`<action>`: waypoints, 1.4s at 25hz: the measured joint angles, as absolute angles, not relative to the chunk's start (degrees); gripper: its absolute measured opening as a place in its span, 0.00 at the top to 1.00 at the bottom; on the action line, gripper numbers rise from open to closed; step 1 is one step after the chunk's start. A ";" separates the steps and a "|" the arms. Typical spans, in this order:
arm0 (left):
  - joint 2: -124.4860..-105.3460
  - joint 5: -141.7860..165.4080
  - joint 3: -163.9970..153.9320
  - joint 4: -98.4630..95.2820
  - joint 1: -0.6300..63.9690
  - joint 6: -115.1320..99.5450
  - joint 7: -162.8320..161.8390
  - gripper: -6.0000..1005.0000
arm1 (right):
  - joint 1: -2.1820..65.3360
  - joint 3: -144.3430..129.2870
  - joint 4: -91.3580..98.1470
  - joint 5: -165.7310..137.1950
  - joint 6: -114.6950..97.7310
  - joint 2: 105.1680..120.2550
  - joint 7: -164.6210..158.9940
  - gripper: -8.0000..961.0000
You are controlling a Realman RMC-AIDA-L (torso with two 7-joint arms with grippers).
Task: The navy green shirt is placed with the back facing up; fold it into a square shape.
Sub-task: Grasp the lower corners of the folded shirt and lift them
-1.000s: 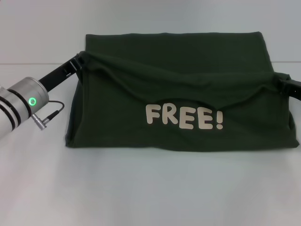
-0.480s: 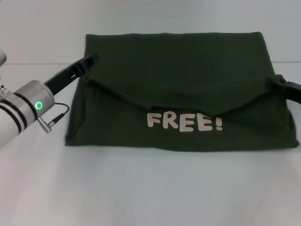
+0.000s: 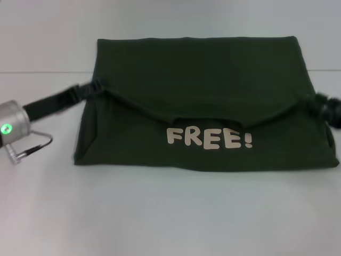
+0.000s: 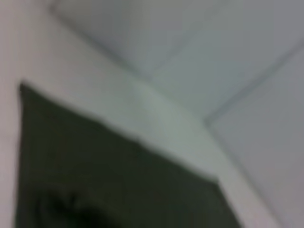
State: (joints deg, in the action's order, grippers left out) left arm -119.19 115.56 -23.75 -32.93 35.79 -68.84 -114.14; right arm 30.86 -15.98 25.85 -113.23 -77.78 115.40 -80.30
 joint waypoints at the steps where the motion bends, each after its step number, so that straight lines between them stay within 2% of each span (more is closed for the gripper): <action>1: -118.87 119.12 -23.97 -34.29 35.83 -70.13 -116.29 0.40 | 30.13 -17.79 25.90 -113.50 -80.68 115.13 -78.98 0.38; 3: -118.32 126.79 -24.18 -36.81 36.25 -72.01 -120.36 0.32 | 29.04 -21.67 25.99 -113.83 -84.65 114.89 -76.44 0.28; 6: -118.21 132.87 -25.02 -37.57 36.95 -71.71 -120.89 0.19 | 27.58 -25.74 26.05 -114.00 -87.50 115.54 -73.48 0.14; 8: -118.36 134.31 -26.15 -37.47 37.11 -70.75 -120.69 0.04 | 27.09 -26.90 26.07 -114.22 -87.54 116.30 -72.33 0.11; 12: -119.05 134.85 -29.81 -37.42 36.88 -68.35 -120.52 0.04 | 26.74 -27.61 26.10 -115.03 -86.87 117.18 -71.38 0.04; 30: -119.53 136.39 -32.32 -37.78 36.66 -71.32 -121.10 0.07 | 26.54 -26.74 25.67 -114.94 -86.29 117.32 -71.63 0.04; 35: -119.53 137.40 -32.49 -37.94 36.64 -69.91 -120.26 0.15 | 26.35 -26.72 25.66 -114.90 -86.30 117.32 -71.77 0.04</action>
State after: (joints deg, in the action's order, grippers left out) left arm -119.53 137.40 -32.49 -37.94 36.64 -69.91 -120.26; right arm 26.35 -26.72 25.66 -114.90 -86.30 117.32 -71.77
